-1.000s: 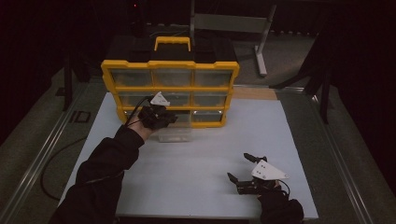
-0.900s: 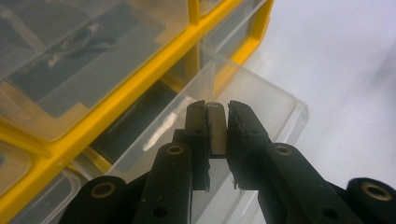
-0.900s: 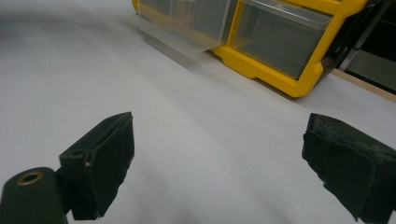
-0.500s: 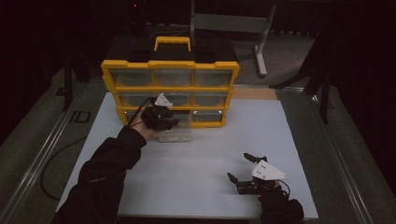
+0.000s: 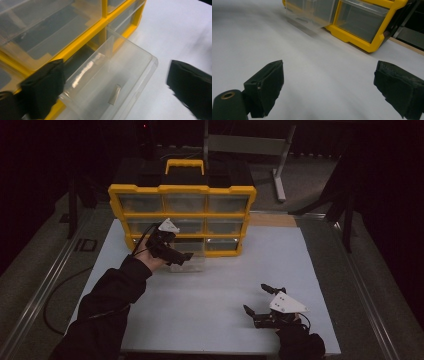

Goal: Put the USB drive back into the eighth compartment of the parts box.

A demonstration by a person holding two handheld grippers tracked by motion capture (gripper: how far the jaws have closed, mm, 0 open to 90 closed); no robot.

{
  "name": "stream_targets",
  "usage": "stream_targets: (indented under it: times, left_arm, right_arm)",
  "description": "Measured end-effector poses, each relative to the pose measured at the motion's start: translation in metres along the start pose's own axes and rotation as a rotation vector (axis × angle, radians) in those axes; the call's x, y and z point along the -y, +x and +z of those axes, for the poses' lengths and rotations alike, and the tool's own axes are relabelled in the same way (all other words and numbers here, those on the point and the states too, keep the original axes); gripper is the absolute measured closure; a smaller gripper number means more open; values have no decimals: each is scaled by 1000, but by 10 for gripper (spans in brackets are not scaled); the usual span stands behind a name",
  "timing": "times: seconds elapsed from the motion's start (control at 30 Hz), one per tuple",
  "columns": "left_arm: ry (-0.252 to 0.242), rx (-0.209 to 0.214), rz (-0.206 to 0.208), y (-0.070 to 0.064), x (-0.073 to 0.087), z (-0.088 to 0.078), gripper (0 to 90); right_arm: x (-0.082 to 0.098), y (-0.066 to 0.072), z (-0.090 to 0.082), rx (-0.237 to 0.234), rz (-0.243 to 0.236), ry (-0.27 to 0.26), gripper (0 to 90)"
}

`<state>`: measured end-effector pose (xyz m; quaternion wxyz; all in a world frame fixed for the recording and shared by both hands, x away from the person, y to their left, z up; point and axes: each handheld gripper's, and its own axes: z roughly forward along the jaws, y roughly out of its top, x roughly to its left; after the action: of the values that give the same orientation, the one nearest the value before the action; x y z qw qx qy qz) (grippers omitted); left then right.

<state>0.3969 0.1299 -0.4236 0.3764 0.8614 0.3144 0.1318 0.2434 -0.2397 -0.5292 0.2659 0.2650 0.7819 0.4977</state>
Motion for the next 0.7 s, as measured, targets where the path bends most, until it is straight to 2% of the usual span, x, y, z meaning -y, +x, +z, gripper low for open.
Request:
stream_targets:
  times: [0.17, 0.4, 0.7]
  left_arm:
    - [16, 13, 10, 1, 2, -2, 4]
    - [-20, 20, 9, 3, 6, -11, 4]
    - [-32, 12, 1, 4, 13, -25, 3]
  right_arm:
    - [0, 0, 0, 1, 2, -3, 95]
    - [0, 0, 0, -1, 1, 2, 95]
    - [0, 0, 0, -1, -1, 2, 95]
